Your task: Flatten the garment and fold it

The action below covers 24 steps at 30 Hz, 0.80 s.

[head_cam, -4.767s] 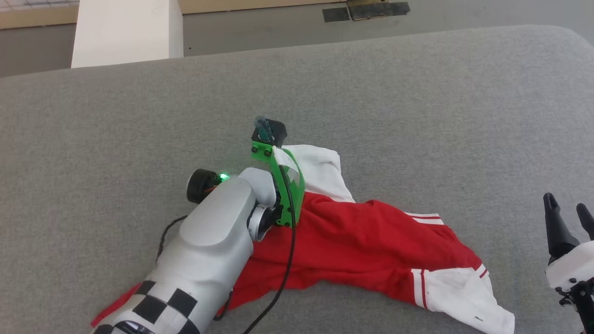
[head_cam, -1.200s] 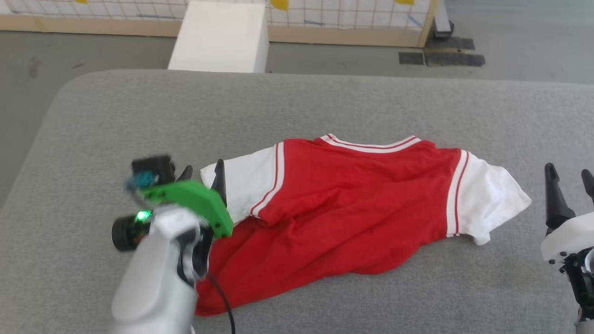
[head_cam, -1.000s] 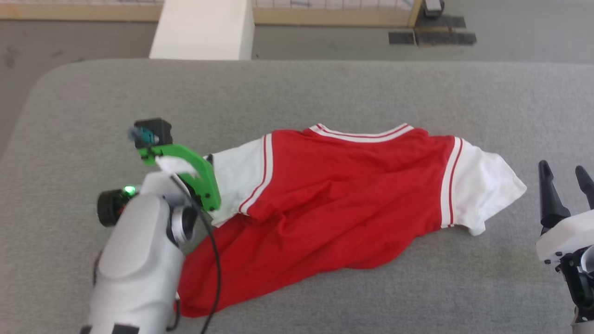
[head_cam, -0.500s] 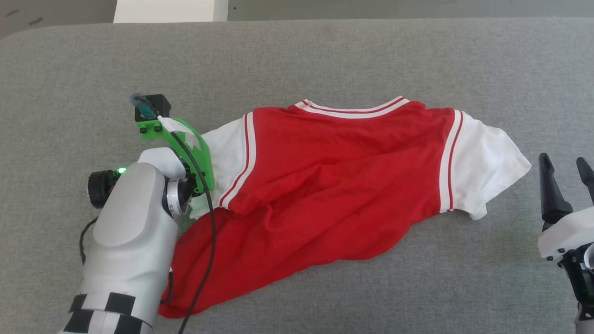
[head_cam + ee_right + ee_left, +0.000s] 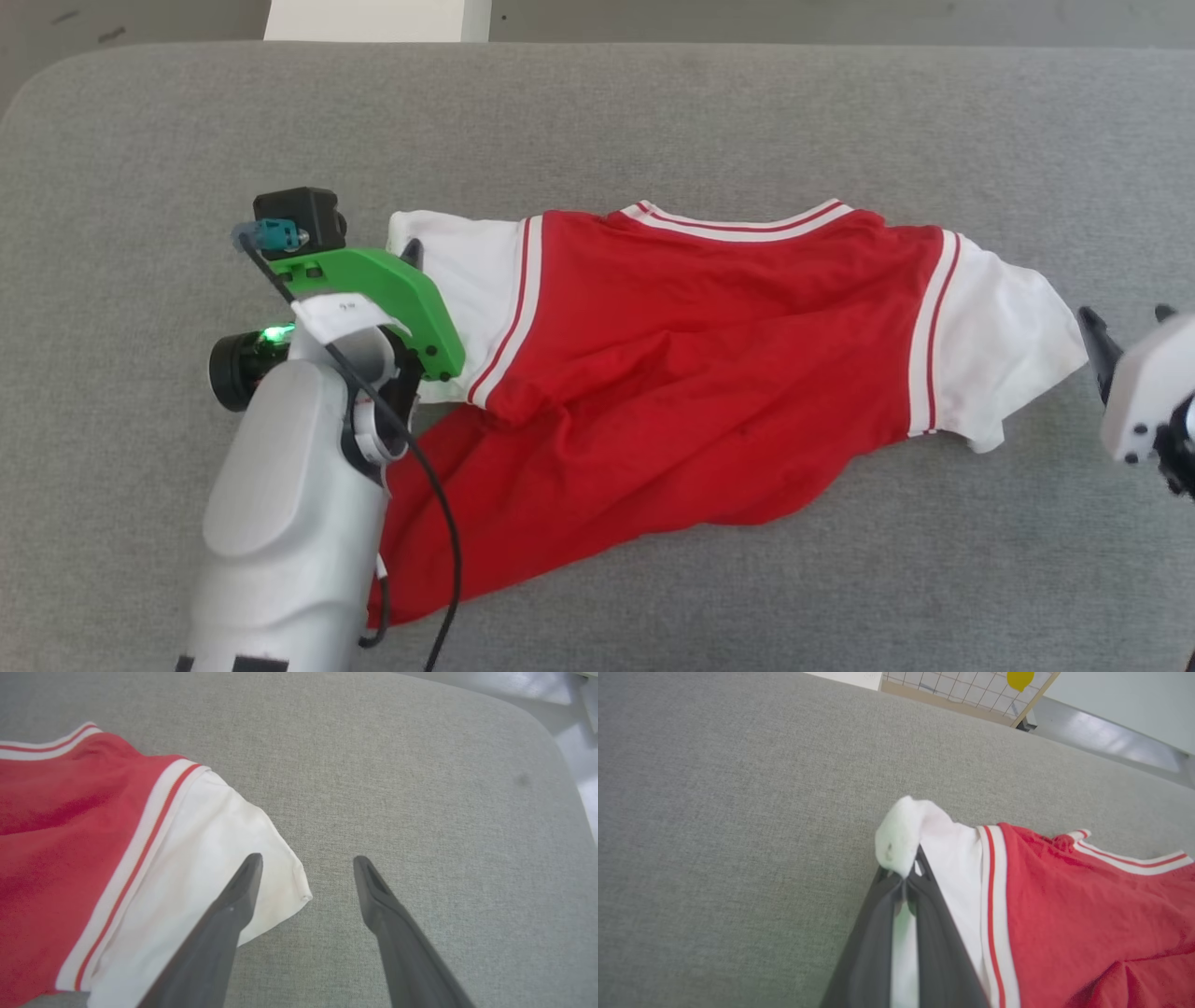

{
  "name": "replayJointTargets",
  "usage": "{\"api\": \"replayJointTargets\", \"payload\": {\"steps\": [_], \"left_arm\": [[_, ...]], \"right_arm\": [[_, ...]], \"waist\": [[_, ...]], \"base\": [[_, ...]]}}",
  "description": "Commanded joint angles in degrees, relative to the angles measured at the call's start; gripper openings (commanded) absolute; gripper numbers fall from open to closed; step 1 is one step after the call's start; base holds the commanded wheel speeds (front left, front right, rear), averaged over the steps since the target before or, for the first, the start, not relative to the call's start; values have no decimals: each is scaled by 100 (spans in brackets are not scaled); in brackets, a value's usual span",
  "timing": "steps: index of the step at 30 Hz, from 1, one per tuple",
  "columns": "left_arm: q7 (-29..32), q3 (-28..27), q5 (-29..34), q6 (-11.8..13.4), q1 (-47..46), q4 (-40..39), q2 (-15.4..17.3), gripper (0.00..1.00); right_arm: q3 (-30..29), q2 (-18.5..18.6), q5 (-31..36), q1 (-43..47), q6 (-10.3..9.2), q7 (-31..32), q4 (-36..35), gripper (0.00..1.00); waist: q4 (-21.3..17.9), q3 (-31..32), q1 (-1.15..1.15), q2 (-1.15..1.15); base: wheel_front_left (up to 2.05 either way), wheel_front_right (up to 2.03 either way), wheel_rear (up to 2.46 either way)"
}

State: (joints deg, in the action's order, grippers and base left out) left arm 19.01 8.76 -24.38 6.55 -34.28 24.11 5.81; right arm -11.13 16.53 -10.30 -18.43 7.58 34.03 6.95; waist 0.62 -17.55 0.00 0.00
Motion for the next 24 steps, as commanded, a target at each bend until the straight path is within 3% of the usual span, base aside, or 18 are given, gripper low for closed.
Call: {"api": "replayJointTargets", "payload": {"steps": [1, 8, 16, 17, 18, 24], "left_arm": [[-46, 17, -76, 7, 168, -213, -37, 0], [-9, 205, -133, 169, 672, -1202, -143, 0], [16, 356, -192, 272, 956, -1559, -189, 0], [13, 355, -199, 277, 971, -1570, -187, 0], [2, 353, -196, 280, 976, -1578, -177, 0], [-261, 189, -486, 165, 941, -1713, -187, 0]], "right_arm": [[141, 106, 113, -230, -9, 182, 105, 100], [934, 592, 297, -749, -9, 1073, 974, 100], [1739, 845, -135, -779, -9, 1680, 1456, 100], [1777, 858, -250, -797, -9, 1715, 1460, 27], [1791, 871, -325, -820, -9, 1706, 1442, 0], [1448, 868, -733, -1069, -9, 1075, 1308, 0]], "waist": [[66, -64, 0, 0], [274, -253, 0, 0], [336, -386, 0, 0], [331, -391, 0, 0], [326, -394, 0, 0], [258, -204, 0, 0]], "base": [[0, 0, 0], [0, 0, 0], [0, 0, 0], [0, 0, 0], [0, 0, 0], [0, 0, 0]]}}
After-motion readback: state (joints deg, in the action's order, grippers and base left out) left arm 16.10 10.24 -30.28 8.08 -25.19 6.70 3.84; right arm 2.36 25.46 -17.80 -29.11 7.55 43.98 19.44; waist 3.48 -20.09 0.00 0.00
